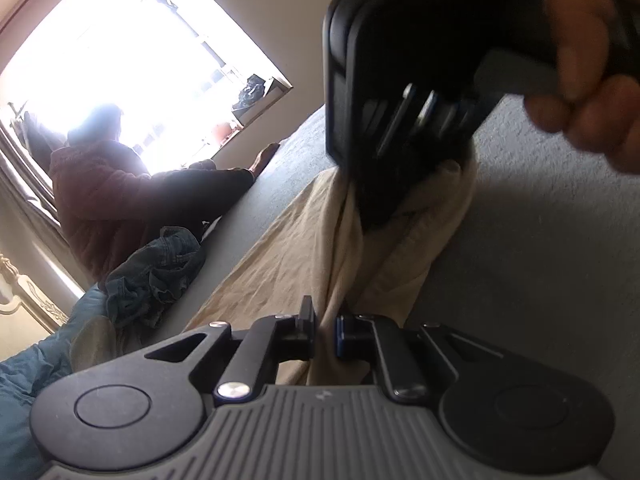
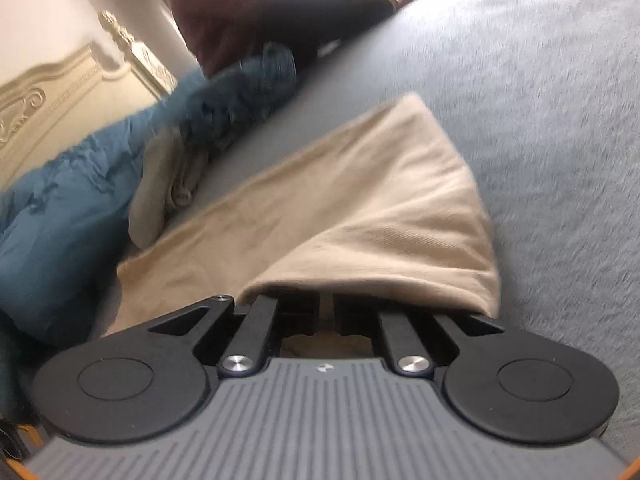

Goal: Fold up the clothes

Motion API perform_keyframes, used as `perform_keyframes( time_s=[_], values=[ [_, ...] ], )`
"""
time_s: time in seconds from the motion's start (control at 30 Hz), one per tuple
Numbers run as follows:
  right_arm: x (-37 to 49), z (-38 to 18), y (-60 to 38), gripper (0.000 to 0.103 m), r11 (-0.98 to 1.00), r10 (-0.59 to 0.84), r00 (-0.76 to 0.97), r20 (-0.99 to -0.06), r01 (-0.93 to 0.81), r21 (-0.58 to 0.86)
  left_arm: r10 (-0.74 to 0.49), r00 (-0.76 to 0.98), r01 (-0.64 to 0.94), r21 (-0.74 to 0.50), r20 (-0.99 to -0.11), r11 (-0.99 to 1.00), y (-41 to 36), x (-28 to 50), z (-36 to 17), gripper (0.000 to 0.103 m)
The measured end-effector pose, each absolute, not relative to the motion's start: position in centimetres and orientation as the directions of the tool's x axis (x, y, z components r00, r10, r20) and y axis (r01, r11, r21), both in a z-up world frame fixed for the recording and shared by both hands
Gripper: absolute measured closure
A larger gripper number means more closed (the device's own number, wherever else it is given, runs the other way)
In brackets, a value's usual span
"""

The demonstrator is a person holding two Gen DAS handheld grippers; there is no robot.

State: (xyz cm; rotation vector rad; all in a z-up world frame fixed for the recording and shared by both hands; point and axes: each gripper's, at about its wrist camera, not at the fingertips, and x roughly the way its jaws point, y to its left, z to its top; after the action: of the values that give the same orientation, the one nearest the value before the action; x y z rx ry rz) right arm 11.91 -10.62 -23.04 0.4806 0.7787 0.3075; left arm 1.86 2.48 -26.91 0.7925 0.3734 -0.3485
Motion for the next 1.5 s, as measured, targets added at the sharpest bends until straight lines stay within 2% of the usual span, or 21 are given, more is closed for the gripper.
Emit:
perform_keyframes(
  time_s=[0.07, 0.13, 0.27, 0.33, 0.37, 0.4, 0.47, 0.5, 0.6, 0.7, 0.87, 0.93, 0.97, 1.0, 1.07, 1.17, 1.3, 1.4, 1.5],
  values=[
    [11.4, -22.9, -11.5, 0.098, 0.853, 0.419, 0.669, -0.614, -0.059, 0.519, -0.172, 0.874, 0.447, 0.616, -0.454, 0.649, 2.7, 2.0, -27.0, 0.093],
    [10.9, -23.0, -13.3, 0.098, 0.816, 0.44, 0.646, -0.624, 0.002, 0.578, -0.181, 0.872, 0.456, 0.618, -0.455, 0.64, 3.1, 2.2, -27.2, 0.092],
    [9.1, -22.8, -17.0, 0.095, 0.676, 0.504, 0.637, -0.584, 0.13, 0.725, -0.188, 0.87, 0.46, 0.613, -0.456, 0.642, 3.3, 2.5, -27.4, 0.092],
    [7.9, -22.9, -18.6, 0.088, 0.578, 0.527, 0.655, -0.541, 0.19, 0.793, -0.189, 0.87, 0.46, 0.613, -0.455, 0.643, 3.3, 2.5, -27.3, 0.092],
    [7.4, -23.1, -19.3, 0.08, 0.52, 0.537, 0.669, -0.514, 0.218, 0.826, -0.191, 0.87, 0.461, 0.614, -0.454, 0.641, 3.4, 2.6, -27.4, 0.092],
    [6.9, -23.3, -20.0, 0.066, 0.458, 0.545, 0.683, -0.486, 0.243, 0.855, -0.193, 0.87, 0.463, 0.617, -0.453, 0.637, 3.4, 2.6, -27.4, 0.092],
    [7.2, -24.0, -20.3, 0.049, 0.37, 0.574, 0.682, -0.453, 0.278, 0.887, -0.198, 0.869, 0.467, 0.623, -0.453, 0.627, 3.5, 2.6, -27.5, 0.092],
    [7.6, -24.5, -20.2, 0.048, 0.339, 0.593, 0.67, -0.446, 0.294, 0.894, -0.2, 0.869, 0.47, 0.627, -0.453, 0.622, 3.5, 2.6, -27.6, 0.092],
    [9.2, -26.2, -19.5, 0.048, 0.254, 0.656, 0.624, -0.425, 0.347, 0.903, -0.206, 0.867, 0.477, 0.639, -0.453, 0.604, 3.5, 2.6, -27.7, 0.092],
    [10.3, -27.3, -19.2, 0.051, 0.233, 0.653, 0.609, -0.45, 0.404, 0.885, -0.209, 0.866, 0.481, 0.645, -0.454, 0.594, 3.6, 2.7, -27.8, 0.092],
    [10.6, -29.1, -20.1, 0.053, 0.072, 0.654, 0.631, -0.416, 0.496, 0.866, -0.211, 0.867, 0.479, 0.64, -0.451, 0.601, 3.5, 2.4, -28.1, 0.092],
    [10.7, -29.6, -20.2, 0.062, 0.046, 0.649, 0.641, -0.411, 0.506, 0.861, -0.212, 0.868, 0.478, 0.643, -0.448, 0.599, 3.4, 2.1, -28.2, 0.092],
    [10.7, -29.4, -20.2, 0.08, 0.052, 0.639, 0.653, -0.406, 0.49, 0.87, -0.213, 0.869, 0.478, 0.646, -0.447, 0.595, 3.4, 2.1, -28.2, 0.092],
    [10.6, -29.0, -20.2, 0.09, 0.078, 0.621, 0.667, -0.411, 0.47, 0.879, -0.214, 0.869, 0.478, 0.648, -0.445, 0.592, 3.4, 2.0, -28.3, 0.092],
    [10.3, -27.5, -20.0, 0.095, 0.197, 0.579, 0.685, -0.442, 0.409, 0.891, -0.219, 0.87, 0.48, 0.661, -0.441, 0.577, 3.4, 1.9, -28.5, 0.092],
    [10.4, -25.7, -18.8, 0.096, 0.424, 0.517, 0.697, -0.497, 0.295, 0.856, -0.225, 0.869, 0.485, 0.671, -0.44, 0.56, 3.3, 1.8, -28.7, 0.091],
    [10.8, -25.5, -18.5, 0.097, 0.544, 0.482, 0.691, -0.539, 0.247, 0.802, -0.228, 0.864, 0.493, 0.666, -0.449, 0.56, 3.3, 2.0, -28.6, 0.091],
    [11.0, -25.1, -18.5, 0.097, 0.599, 0.468, 0.687, -0.556, 0.216, 0.771, -0.229, 0.859, 0.499, 0.651, -0.457, 0.571, 3.5, 1.9, -28.1, 0.085],
    [11.1, -25.3, -18.5, 0.096, 0.595, 0.469, 0.683, -0.56, 0.224, 0.772, -0.251, 0.841, 0.522, 0.593, -0.48, 0.613, 4.2, 1.6, -26.8, 0.069]
  ],
)
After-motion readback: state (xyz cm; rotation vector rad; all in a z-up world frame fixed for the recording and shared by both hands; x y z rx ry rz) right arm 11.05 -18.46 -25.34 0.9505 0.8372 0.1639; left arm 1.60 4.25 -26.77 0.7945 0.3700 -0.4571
